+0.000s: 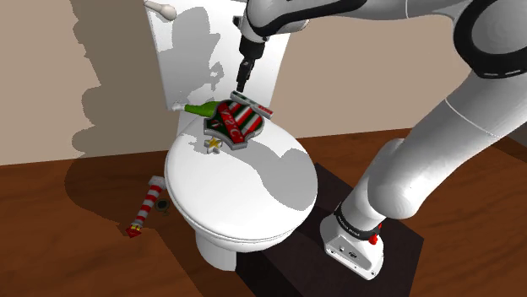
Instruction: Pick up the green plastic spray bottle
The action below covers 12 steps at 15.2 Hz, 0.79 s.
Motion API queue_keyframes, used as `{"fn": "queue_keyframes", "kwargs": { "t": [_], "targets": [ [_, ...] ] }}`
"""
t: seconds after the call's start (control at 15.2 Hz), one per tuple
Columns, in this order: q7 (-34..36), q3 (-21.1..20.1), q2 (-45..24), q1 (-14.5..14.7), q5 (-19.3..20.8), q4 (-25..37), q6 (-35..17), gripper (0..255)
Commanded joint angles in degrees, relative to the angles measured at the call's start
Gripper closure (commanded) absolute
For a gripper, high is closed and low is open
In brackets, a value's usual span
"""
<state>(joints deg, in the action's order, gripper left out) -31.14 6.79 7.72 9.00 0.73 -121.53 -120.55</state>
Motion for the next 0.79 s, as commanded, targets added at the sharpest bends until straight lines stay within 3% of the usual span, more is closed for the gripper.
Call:
{"fn": "queue_keyframes", "kwargs": {
  "t": [0.0,0.73],
  "targets": [
    [-3.7,-0.1,-4.2,0.8,-1.3,2.7,-1.4,0],
    [-20.6,-4.3,-23.9,3.3,-6.3,17.1,-5.5,0]
  ]
}}
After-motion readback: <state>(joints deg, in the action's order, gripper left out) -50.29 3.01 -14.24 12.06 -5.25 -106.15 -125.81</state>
